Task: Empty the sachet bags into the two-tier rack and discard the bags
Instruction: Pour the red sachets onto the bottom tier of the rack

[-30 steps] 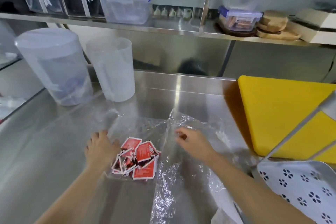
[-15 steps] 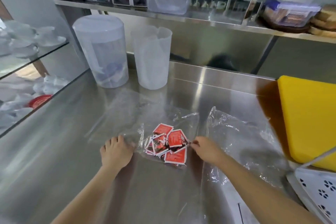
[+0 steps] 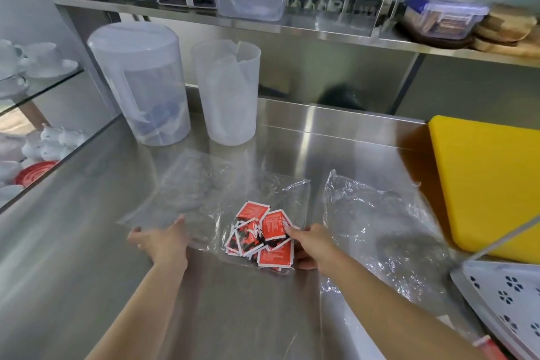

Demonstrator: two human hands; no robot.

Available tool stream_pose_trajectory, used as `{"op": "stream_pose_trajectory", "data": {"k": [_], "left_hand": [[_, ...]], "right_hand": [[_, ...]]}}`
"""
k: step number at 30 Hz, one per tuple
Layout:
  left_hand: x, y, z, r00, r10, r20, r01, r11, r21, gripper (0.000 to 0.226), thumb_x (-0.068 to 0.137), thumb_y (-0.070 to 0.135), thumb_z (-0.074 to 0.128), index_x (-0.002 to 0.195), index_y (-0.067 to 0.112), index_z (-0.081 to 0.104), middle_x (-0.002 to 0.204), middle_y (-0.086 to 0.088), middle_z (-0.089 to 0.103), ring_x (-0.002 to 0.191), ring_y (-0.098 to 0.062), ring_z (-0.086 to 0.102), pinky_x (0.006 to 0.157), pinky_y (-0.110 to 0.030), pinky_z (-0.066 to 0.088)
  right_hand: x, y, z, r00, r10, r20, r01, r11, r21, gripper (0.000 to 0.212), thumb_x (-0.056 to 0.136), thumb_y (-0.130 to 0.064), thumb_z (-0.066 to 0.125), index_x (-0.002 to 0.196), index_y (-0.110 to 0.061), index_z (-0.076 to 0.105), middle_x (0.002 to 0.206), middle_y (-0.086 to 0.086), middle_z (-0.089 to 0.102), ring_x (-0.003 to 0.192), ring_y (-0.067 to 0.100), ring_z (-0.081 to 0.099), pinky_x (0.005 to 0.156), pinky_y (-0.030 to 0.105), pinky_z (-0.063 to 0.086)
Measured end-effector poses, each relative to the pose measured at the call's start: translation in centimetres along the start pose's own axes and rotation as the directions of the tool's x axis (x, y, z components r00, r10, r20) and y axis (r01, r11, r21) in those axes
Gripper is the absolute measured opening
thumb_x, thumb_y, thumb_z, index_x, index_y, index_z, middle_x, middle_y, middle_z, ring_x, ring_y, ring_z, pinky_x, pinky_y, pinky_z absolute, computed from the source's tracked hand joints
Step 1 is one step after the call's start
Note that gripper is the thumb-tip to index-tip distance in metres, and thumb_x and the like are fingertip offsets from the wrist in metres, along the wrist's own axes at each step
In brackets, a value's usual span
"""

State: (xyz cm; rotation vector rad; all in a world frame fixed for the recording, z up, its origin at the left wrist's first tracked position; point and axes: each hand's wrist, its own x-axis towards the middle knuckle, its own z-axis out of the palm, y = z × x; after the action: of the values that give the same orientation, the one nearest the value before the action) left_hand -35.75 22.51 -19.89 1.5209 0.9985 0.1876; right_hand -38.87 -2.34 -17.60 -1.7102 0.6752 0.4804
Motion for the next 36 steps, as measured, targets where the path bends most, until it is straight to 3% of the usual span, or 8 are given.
{"op": "stream_pose_trajectory", "data": {"k": [3, 5, 12, 19, 24, 27, 31, 36], "left_hand": [[-1.4, 0.9, 0.4, 0.962, -0.199, 0.185, 0.258, 0.882, -0.394, 0.023, 0.089, 0.010, 0.052, 0.107, 0.013, 0.039, 0.117, -0.019, 0.053, 0.083, -0.033, 0.061, 0.073, -0.038, 0.057], [-1.7, 0.9, 0.6, 0.891, -0.228, 0.392, 0.365, 0.873, -0.324, 0.032, 0.094, 0.009, 0.034, 0.123, 0.004, 0.048, 0.136, -0.020, 0.049, 0.111, -0.036, 0.057, 0.090, -0.039, 0.048], [-2.0, 3.3, 2.3, 0.986, 0.107, 0.129, -0.095, 0.990, -0.103, 0.026, 0.080, 0.010, 0.054, 0.056, 0.016, 0.060, 0.077, -0.021, 0.065, 0.064, -0.027, 0.058, 0.065, -0.040, 0.047], [-5.2, 12.1, 2.8, 0.638, 0.557, 0.533, -0.578, 0.803, -0.146, 0.034, 0.094, 0.012, 0.048, 0.068, 0.023, 0.067, 0.074, 0.005, 0.073, 0.077, -0.022, 0.068, 0.073, -0.038, 0.052], [-8.2, 19.0, 1.6, 0.360, 0.613, 0.703, -0.671, 0.694, -0.261, 0.026, 0.094, 0.002, 0.044, 0.076, 0.013, 0.060, 0.065, 0.007, 0.075, 0.068, -0.008, 0.071, 0.068, -0.019, 0.057], [-9.8, 22.7, 0.6, 0.273, 0.674, 0.686, -0.690, 0.634, -0.348, 0.025, 0.095, 0.002, 0.043, 0.077, 0.013, 0.057, 0.067, 0.006, 0.075, 0.069, -0.010, 0.072, 0.068, -0.020, 0.058], [-11.4, 26.2, -0.2, 0.233, 0.749, 0.620, -0.681, 0.581, -0.446, 0.024, 0.096, 0.006, 0.042, 0.080, 0.016, 0.058, 0.073, 0.005, 0.076, 0.075, -0.014, 0.072, 0.071, -0.026, 0.058], [-12.9, 26.7, 0.4, 0.308, 0.755, 0.579, -0.592, 0.629, -0.504, 0.023, 0.096, 0.011, 0.043, 0.079, 0.019, 0.057, 0.073, 0.003, 0.075, 0.077, -0.014, 0.071, 0.073, -0.031, 0.059]], "right_hand": [[0.2, 0.0, 0.3, 1.000, -0.013, -0.013, 0.013, 0.999, -0.043, 0.038, 0.085, -0.033, 0.062, 0.107, -0.006, 0.046, 0.090, 0.012, 0.067, 0.067, 0.021, 0.064, 0.053, 0.029, 0.049], [0.3, -0.1, 0.2, 1.000, -0.024, 0.002, 0.025, 0.996, -0.088, 0.038, 0.086, -0.033, 0.061, 0.109, -0.007, 0.046, 0.086, 0.010, 0.066, 0.065, 0.019, 0.063, 0.051, 0.028, 0.049], [0.2, 0.1, 0.1, 0.993, -0.090, 0.073, 0.104, 0.969, -0.225, 0.027, 0.085, -0.035, 0.062, 0.088, -0.012, 0.048, 0.076, 0.007, 0.061, 0.054, 0.015, 0.058, 0.044, 0.023, 0.047], [0.3, -0.1, 0.5, 0.976, -0.216, 0.022, 0.217, 0.968, -0.123, 0.014, 0.084, -0.012, 0.056, 0.073, -0.018, 0.053, 0.055, 0.001, 0.056, 0.039, 0.009, 0.052, 0.041, 0.019, 0.040], [0.2, -2.1, -0.6, 0.905, -0.398, -0.152, 0.415, 0.904, 0.104, 0.020, 0.080, -0.002, 0.063, 0.069, -0.018, 0.058, 0.059, 0.000, 0.055, 0.043, 0.007, 0.048, 0.040, 0.015, 0.038], [-0.5, -4.4, -2.2, 0.820, -0.481, -0.311, 0.544, 0.823, 0.162, 0.038, 0.072, -0.011, 0.076, 0.105, -0.009, 0.057, 0.081, -0.003, 0.057, 0.074, 0.009, 0.055, 0.074, 0.019, 0.048], [-2.6, -6.9, -3.8, 0.845, -0.532, -0.060, 0.521, 0.792, 0.318, 0.084, 0.069, -0.018, 0.078, 0.138, -0.017, 0.030, 0.128, 0.004, 0.047, 0.120, 0.019, 0.046, 0.104, 0.034, 0.037], [-5.9, -9.4, -4.2, 0.772, -0.625, -0.116, 0.609, 0.675, 0.417, 0.017, 0.075, -0.011, 0.073, 0.089, -0.010, 0.063, 0.081, 0.004, 0.064, 0.072, 0.021, 0.060, 0.067, 0.027, 0.049]]}}
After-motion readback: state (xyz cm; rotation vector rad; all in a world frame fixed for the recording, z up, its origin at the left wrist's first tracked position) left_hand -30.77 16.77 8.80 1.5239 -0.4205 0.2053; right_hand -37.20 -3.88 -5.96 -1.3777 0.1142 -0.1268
